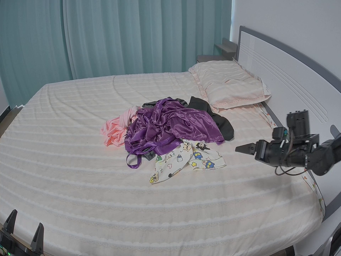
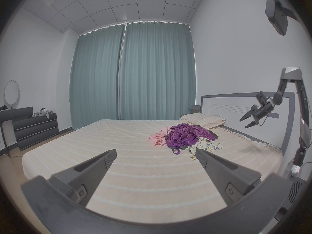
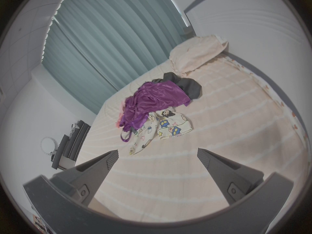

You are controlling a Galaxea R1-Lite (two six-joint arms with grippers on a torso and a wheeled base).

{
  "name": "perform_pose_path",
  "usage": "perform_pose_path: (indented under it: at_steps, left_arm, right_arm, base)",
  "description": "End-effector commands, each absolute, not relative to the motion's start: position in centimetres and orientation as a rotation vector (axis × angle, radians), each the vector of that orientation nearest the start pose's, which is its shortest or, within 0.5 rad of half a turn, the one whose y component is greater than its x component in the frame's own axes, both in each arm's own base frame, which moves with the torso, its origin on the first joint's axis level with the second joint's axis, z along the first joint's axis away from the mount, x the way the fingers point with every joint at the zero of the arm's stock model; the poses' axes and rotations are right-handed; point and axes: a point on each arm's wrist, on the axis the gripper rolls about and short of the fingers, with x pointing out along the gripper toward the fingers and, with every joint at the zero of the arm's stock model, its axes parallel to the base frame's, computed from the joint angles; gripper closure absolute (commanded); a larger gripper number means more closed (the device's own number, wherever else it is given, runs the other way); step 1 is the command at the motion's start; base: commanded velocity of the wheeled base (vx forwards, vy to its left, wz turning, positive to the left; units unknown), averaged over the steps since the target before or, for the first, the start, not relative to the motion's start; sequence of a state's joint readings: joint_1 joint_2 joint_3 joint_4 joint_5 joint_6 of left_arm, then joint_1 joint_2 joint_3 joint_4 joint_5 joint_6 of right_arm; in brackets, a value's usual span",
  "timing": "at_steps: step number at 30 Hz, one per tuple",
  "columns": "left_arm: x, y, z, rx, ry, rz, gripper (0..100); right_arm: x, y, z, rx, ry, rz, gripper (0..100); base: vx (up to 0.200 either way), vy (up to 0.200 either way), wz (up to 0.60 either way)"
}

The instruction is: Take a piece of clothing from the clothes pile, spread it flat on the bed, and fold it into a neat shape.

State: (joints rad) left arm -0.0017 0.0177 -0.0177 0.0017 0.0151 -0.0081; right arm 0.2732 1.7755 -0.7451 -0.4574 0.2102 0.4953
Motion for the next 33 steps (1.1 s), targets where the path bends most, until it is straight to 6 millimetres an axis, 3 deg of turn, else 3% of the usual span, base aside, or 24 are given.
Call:
perform_pose_path:
  at_steps: [1,7,16,33]
  left_arm:
    - [-2.3,0.0,7.5,-0.008,0.001,0.014,0]
    - [-2.3,0.0,7.5,-0.009,0.001,0.014,0]
    - [-2.3,0.0,7.5,-0.009,0.001,0.014,0]
    - [-2.3,0.0,7.5,-0.008,0.001,0.014,0]
  right_arm:
    - [38.6,13.0,0.5,0.490,0.792,0.205,0]
    - [40.5,13.2,-2.3,0.485,0.772,0.182,0]
    - [44.1,14.0,-3.3,0.475,0.660,0.117,0]
    - [46.6,14.8,-6.1,0.401,0.619,0.154,0]
  base:
    - [0.000,0.000,0.00]
    - [0.000,0.000,0.00]
    - [0.000,0.000,0.00]
    - [0.000,0.000,0.00]
